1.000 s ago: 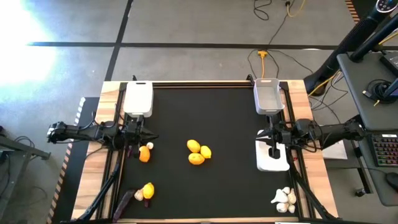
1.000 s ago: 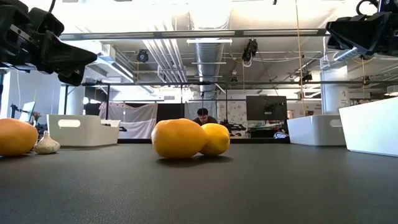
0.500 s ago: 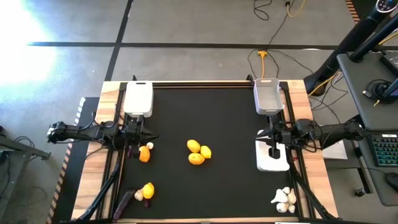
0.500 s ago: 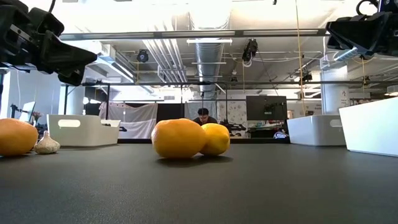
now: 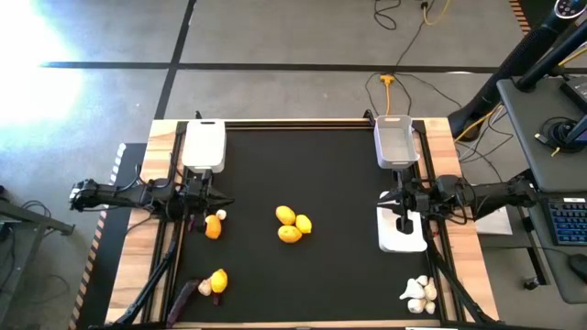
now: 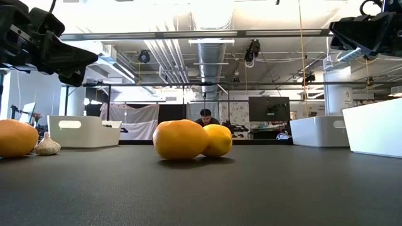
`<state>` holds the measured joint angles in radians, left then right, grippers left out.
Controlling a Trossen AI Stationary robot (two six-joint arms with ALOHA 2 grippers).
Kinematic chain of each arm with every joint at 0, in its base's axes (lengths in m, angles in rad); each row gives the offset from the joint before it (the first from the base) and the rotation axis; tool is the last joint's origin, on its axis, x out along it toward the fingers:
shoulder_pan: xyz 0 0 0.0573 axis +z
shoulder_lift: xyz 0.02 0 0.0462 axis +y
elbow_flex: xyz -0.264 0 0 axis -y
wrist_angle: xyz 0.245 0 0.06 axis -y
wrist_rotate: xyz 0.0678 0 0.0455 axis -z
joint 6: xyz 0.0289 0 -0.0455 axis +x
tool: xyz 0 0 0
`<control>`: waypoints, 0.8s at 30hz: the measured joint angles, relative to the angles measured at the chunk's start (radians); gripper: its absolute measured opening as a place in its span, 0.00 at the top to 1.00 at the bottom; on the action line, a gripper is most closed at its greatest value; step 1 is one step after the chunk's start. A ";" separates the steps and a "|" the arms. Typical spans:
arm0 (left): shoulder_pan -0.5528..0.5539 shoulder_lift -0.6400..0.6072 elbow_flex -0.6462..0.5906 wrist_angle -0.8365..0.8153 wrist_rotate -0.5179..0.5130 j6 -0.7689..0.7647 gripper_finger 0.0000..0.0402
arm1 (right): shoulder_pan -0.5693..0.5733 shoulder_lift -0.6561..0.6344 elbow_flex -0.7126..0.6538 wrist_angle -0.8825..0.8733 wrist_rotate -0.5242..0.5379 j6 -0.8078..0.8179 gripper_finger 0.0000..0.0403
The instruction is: Sort produce into baskets
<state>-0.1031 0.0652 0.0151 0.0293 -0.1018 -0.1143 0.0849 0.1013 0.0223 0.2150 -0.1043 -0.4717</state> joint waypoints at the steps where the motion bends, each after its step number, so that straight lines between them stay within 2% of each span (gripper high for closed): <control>1: 0.000 0.000 0.000 0.000 0.000 0.000 1.00 | 0.000 0.000 0.000 0.000 0.000 0.000 0.93; 13: 0.000 0.000 0.000 0.001 -0.001 0.000 1.00 | 0.000 0.000 0.000 0.000 0.000 0.000 0.93; 15: -0.001 0.004 0.000 0.041 -0.045 -0.033 1.00 | 0.000 0.000 0.000 0.000 0.000 0.000 0.93; 17: 0.000 0.006 0.000 0.134 -0.103 -0.229 1.00 | 0.000 0.000 0.000 0.000 0.000 0.000 0.93; 19: 0.000 0.005 0.001 0.212 -0.180 -0.512 1.00 | 0.000 0.000 0.000 0.000 0.000 0.000 0.93; 21: 0.000 0.005 0.002 0.231 -0.281 -0.728 1.00 | 0.000 0.000 0.000 0.000 0.000 0.000 0.93; 24: 0.000 0.008 0.001 0.244 -0.403 -0.822 1.00 | 0.000 0.000 0.000 0.000 0.000 0.000 0.93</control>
<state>-0.1028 0.0731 0.0162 0.2733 -0.5044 -0.9364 0.0849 0.1013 0.0223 0.2150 -0.1043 -0.4717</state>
